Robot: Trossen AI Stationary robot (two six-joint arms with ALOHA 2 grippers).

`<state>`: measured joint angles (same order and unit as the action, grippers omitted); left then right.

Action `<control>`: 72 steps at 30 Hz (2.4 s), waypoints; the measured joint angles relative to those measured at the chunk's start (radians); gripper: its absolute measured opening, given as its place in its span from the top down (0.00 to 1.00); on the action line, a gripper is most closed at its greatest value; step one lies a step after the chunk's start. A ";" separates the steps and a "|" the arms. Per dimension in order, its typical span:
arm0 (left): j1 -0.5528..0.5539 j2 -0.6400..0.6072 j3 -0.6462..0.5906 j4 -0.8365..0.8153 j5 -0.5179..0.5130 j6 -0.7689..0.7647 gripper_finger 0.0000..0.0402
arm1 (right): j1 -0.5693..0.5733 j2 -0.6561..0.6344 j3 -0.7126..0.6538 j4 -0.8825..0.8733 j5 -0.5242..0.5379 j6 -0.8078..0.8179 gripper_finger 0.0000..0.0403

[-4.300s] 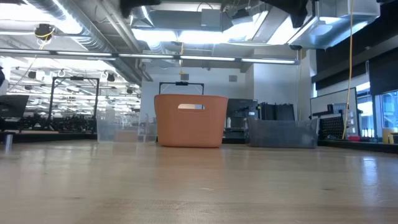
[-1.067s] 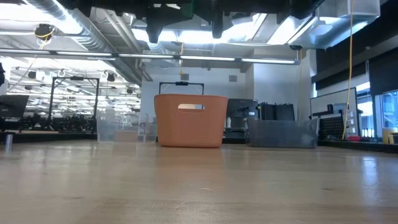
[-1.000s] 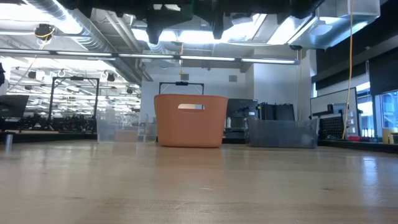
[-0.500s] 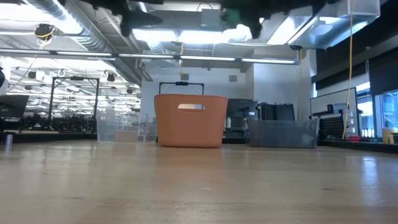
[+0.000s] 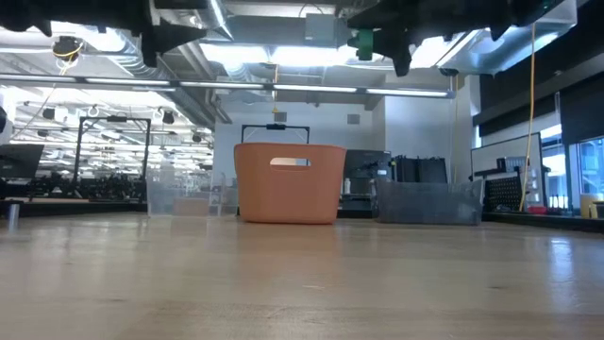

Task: Sort & place blocks by color
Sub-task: Put the green game piece into the orange bin, then put the left blue game piece into the black bin

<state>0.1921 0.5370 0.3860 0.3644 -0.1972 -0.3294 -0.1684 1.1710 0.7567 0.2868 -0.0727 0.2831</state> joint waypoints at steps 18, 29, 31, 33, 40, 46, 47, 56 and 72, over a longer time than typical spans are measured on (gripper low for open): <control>0.000 -0.022 0.011 0.005 -0.010 -0.001 0.40 | -0.129 0.501 0.256 -0.043 0.110 -0.030 0.64; -0.001 -0.022 0.011 0.005 -0.022 -0.001 0.40 | -0.148 0.573 0.306 -0.044 0.139 -0.088 0.58; -0.001 -0.022 0.011 0.005 -0.023 -0.001 0.40 | -0.158 0.571 0.306 -0.045 0.082 -0.081 0.56; -0.001 -0.022 0.011 0.004 -0.022 -0.001 0.40 | -0.167 0.570 0.306 -0.045 0.047 -0.055 0.51; -0.001 -0.022 0.012 0.004 -0.022 -0.001 0.40 | -0.181 0.569 0.324 -0.046 0.075 -0.073 0.24; -0.001 -0.022 0.012 0.004 -0.022 -0.001 0.40 | -0.180 0.512 0.431 -0.186 0.079 -0.110 0.14; -0.001 -0.022 0.012 0.004 -0.022 -0.001 0.40 | -0.180 0.496 0.446 -0.233 0.058 -0.114 0.14; -0.001 -0.022 0.013 -0.032 0.047 -0.001 0.40 | -0.153 0.244 0.390 -0.453 -0.239 -0.102 0.15; -0.003 -0.020 0.013 -0.053 0.114 0.024 0.40 | 0.035 -0.123 0.003 0.024 -0.026 0.078 0.15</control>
<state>0.1894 0.5167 0.3988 0.3119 -0.0834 -0.3053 -0.1329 1.0477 0.7597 0.3104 -0.0989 0.3611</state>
